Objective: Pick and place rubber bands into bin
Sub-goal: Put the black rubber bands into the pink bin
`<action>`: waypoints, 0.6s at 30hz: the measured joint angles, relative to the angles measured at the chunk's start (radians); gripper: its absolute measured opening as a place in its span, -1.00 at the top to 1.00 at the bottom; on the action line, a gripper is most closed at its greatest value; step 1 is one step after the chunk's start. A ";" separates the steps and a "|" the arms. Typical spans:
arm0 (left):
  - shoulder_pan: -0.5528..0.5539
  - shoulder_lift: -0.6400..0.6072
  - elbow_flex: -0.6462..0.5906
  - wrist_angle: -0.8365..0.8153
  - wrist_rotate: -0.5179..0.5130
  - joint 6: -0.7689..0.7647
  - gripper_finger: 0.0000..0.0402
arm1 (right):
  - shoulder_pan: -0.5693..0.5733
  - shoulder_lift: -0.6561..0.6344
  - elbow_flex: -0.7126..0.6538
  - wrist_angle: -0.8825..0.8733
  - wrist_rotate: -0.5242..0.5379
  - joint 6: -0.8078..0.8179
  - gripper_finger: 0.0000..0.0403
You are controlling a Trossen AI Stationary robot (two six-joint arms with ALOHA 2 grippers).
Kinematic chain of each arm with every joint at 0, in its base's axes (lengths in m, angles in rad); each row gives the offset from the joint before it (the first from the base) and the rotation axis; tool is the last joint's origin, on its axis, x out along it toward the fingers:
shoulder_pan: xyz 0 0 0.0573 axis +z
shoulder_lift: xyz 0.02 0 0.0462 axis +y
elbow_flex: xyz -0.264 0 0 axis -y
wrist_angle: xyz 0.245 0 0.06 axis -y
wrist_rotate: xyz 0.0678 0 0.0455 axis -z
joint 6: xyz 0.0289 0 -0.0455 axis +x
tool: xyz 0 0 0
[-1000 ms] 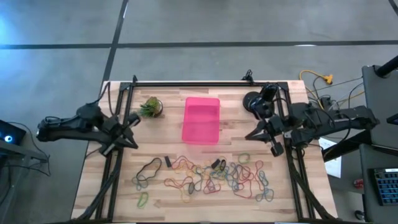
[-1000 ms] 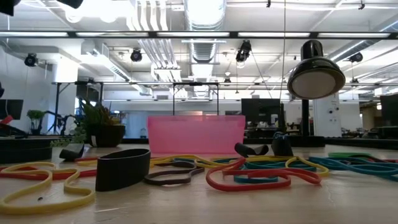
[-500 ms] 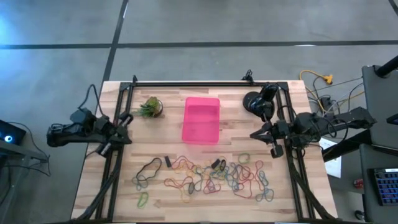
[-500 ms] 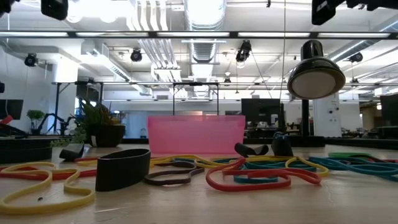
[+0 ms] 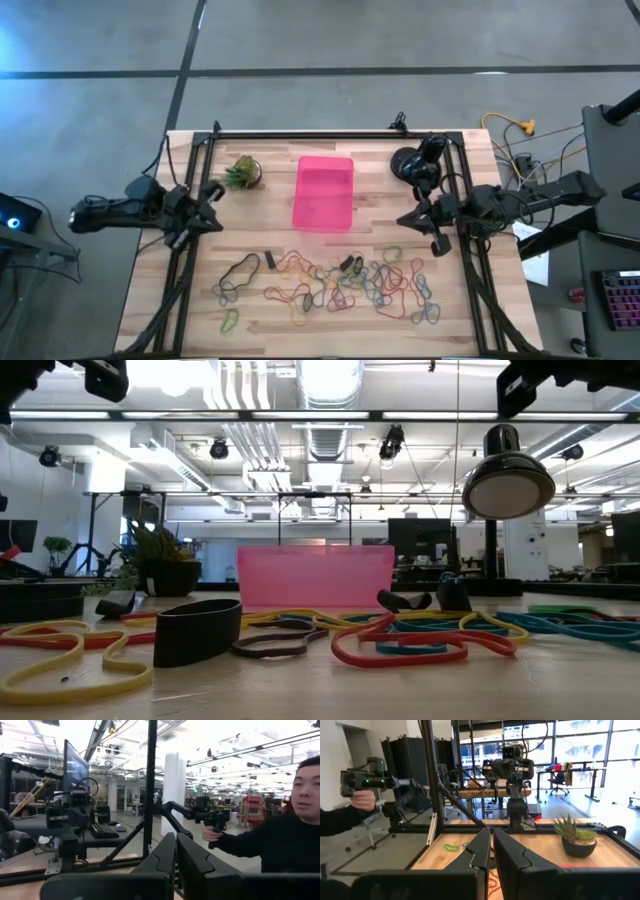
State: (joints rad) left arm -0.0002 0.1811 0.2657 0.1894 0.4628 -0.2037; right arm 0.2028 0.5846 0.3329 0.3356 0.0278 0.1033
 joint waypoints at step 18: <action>-0.001 0.290 0.057 0.238 0.050 0.173 1.00 | 0.020 0.227 0.324 -0.221 -0.158 -0.308 0.91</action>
State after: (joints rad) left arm -0.0010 0.4711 0.3231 0.4278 0.5132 -0.0304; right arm 0.2230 0.8112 0.6572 0.1144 -0.1305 -0.2050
